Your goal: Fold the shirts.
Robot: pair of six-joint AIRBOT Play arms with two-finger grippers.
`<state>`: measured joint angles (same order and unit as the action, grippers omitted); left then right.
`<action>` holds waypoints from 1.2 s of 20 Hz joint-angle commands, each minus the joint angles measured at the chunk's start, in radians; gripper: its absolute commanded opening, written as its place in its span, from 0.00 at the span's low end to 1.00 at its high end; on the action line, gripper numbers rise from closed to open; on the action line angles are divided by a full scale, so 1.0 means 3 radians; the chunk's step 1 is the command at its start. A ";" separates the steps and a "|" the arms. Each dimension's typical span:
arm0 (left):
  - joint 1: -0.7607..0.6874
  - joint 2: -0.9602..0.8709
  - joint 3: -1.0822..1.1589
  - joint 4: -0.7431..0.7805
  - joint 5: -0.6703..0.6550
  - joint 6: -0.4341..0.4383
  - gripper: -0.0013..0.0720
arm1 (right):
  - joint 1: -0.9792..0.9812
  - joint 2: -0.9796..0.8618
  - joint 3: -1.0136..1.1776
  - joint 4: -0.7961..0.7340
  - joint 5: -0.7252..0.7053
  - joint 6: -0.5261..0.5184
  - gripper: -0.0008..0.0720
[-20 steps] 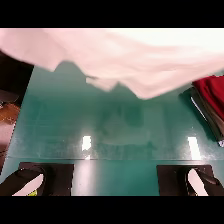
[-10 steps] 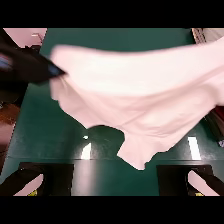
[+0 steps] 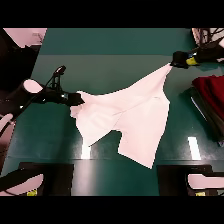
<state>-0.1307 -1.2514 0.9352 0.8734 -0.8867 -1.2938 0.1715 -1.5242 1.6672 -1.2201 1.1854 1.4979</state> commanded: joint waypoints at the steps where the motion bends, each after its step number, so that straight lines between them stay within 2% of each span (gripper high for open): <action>1: 0.0003 -0.0352 0.0271 0.0047 0.0324 0.0024 0.73 | 0.0051 -0.0271 -0.0017 -0.0034 -0.0195 0.0043 0.02; 3: 0.0003 -0.0354 0.0500 0.0135 0.0191 0.0027 0.74 | 0.0003 -0.0286 0.0039 -0.0036 -0.0102 0.0042 0.02; 5: 0.0099 -0.0341 0.0827 0.0393 -0.0350 -0.0014 0.74 | -0.0041 -0.0247 0.0038 -0.0045 0.0003 0.0041 0.02; 7: 0.0305 -0.0324 0.1001 0.0434 -0.0966 -0.0057 0.74 | -0.0118 -0.0175 0.0037 -0.0046 0.0182 0.0018 0.02; 9: 0.0484 -0.0211 0.0852 0.0436 -0.1316 -0.0056 0.74 | -0.0196 -0.0052 -0.0050 -0.0045 0.0169 -0.0001 0.02; 10: 0.0539 -0.0093 0.0649 0.0436 -0.1350 -0.0060 0.74 | -0.0247 0.0022 -0.0122 -0.0039 0.0125 -0.0001 0.02; 13: 0.0526 0.0448 -0.0251 0.0412 -0.1100 -0.0290 0.74 | -0.0346 0.0197 -0.0359 -0.0036 0.0014 -0.0001 0.02; 14: 0.0478 0.0652 -0.0600 0.0379 -0.0973 -0.0394 0.57 | -0.0369 0.0249 -0.0446 -0.0034 -0.0033 -0.0001 0.02; 15: 0.0415 0.0827 -0.0893 0.0313 -0.0875 -0.0446 0.52 | -0.0387 0.0286 -0.0515 -0.0034 -0.0057 0.0000 0.02; 19: 0.0015 0.1255 -0.1681 -0.0141 -0.0539 -0.0661 0.52 | -0.0404 0.0310 -0.0633 -0.0032 -0.0041 0.0000 0.02; 24: -0.0320 0.1259 -0.1929 -0.0153 -0.0219 -0.0952 0.52 | -0.0348 0.0310 -0.0632 -0.0011 -0.0050 0.0000 0.03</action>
<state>-0.1738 -0.8921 0.4129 0.8501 -1.0283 -1.5211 0.0608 -1.4342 1.4834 -1.2270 1.1736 1.4975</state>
